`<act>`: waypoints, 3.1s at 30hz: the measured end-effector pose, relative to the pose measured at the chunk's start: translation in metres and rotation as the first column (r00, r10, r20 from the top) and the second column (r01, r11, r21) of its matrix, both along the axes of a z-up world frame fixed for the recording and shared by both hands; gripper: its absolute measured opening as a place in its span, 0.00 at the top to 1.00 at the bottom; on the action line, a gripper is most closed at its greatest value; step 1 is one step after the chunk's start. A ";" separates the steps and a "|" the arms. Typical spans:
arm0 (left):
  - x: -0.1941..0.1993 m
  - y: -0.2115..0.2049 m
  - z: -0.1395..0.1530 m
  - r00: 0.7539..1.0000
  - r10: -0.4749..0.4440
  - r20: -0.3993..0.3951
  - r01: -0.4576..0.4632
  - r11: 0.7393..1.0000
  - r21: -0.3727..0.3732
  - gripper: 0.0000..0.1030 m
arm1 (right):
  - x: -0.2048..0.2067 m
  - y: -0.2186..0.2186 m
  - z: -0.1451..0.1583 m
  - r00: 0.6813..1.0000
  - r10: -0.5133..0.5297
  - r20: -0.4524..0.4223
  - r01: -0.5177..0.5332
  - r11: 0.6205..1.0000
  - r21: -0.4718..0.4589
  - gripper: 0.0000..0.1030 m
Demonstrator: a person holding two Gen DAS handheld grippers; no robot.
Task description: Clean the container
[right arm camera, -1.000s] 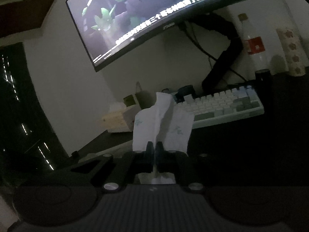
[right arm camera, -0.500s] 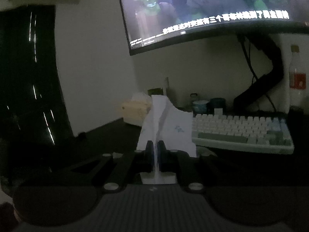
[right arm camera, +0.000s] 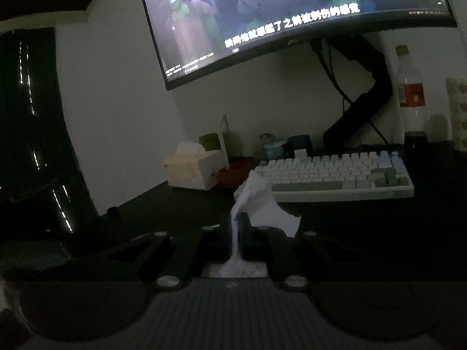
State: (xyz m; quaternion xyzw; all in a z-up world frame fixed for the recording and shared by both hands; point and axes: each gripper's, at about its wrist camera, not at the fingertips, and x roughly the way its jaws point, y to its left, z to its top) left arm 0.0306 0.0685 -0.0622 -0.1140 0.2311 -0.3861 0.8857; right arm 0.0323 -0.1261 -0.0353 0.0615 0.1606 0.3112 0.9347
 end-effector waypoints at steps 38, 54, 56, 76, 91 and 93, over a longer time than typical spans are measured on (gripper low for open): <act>0.006 -0.011 -0.017 0.993 0.111 0.046 -0.116 0.985 0.127 0.00 | -0.043 0.016 0.005 0.998 -0.069 0.009 0.070 0.993 -0.094 0.94; -0.003 -0.019 -0.017 0.996 0.025 0.084 -0.033 0.996 0.086 0.01 | -0.031 0.007 0.004 0.998 -0.066 0.017 0.066 0.998 0.009 0.94; -0.007 -0.019 -0.013 0.996 -0.018 0.091 0.014 0.999 0.049 0.05 | -0.025 -0.006 0.002 0.992 -0.124 -0.009 0.124 0.992 0.023 0.93; 0.012 0.013 -0.023 0.993 0.115 0.041 -0.116 0.993 0.031 0.00 | 0.005 0.018 0.011 0.991 0.126 -0.038 -0.127 0.992 -0.025 0.87; 0.012 0.018 -0.020 0.989 0.143 0.032 -0.143 0.990 0.015 0.00 | 0.033 0.037 0.023 0.994 0.101 -0.042 -0.105 0.988 -0.112 0.87; 0.011 0.017 -0.021 0.990 0.138 0.029 -0.139 0.990 0.015 0.00 | 0.031 0.042 0.024 0.989 0.140 -0.036 -0.144 0.982 -0.120 0.87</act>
